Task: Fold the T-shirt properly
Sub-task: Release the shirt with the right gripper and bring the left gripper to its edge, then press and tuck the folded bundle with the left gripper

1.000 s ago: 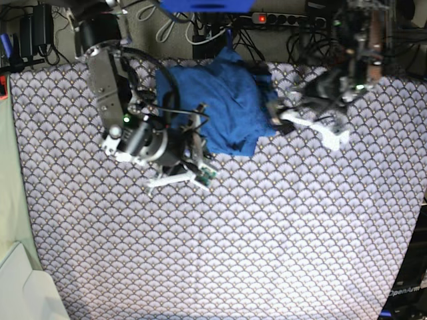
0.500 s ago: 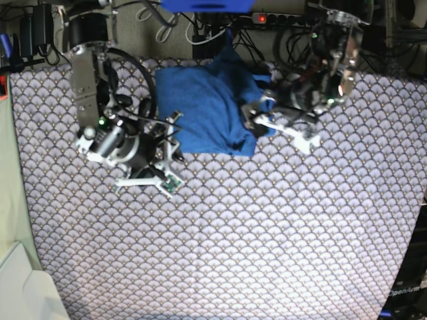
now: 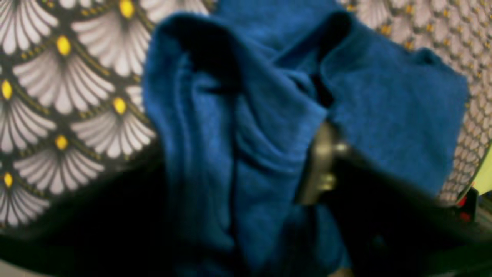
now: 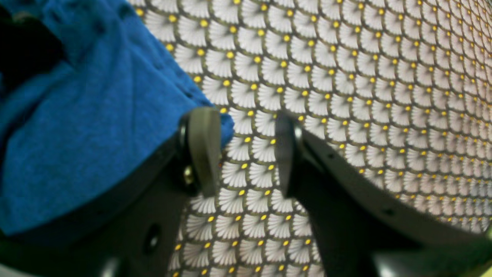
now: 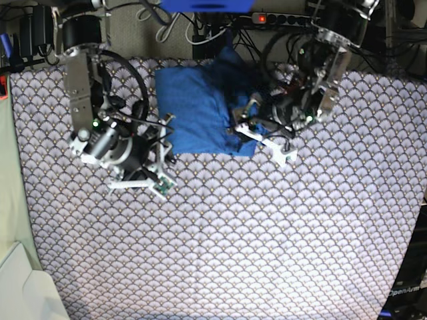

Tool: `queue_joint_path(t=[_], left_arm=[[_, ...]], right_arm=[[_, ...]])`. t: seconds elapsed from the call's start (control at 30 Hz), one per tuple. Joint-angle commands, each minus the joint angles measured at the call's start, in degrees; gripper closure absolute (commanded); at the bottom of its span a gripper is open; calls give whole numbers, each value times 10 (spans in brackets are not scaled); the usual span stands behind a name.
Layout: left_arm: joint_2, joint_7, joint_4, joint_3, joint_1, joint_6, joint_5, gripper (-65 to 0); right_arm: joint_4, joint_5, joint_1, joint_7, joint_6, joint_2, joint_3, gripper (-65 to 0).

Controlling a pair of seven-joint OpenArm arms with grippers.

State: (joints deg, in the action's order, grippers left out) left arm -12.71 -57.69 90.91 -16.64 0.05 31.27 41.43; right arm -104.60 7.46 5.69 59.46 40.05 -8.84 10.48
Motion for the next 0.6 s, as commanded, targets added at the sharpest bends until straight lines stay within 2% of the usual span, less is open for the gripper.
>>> queue_joint_path(t=[0.0, 0.03, 0.07, 0.3, 0.37, 0.43, 0.57], left_arm=[[-2, -15, -15, -4, -4, 7, 4, -225], [-3, -15, -25, -4, -9, 7, 4, -159], [-3, -15, -32, -5, -15, 7, 4, -123], [-18, -15, -37, -19, -45, 7, 4, -31], [-34, -15, -37, -60, -68, 7, 4, 0], [-45, -13, -38, -122, -106, 7, 3, -5], [-41, -13, -39, -239, -171, 7, -43, -4]], right_arm=[[-10, 0, 11, -10, -1, -6, -19, -252], [-10, 0, 11, -10, -1, -5, -34, -252], [-11, 1, 11, -10, -1, -5, -49, -252], [-11, -1, 28, -4, -1, -10, -157, -251], [-11, -1, 28, -4, -1, -18, -184, -251], [-11, 0, 28, -5, -1, -29, -199, -251], [-11, 0, 28, -5, -1, -49, -228, -251]])
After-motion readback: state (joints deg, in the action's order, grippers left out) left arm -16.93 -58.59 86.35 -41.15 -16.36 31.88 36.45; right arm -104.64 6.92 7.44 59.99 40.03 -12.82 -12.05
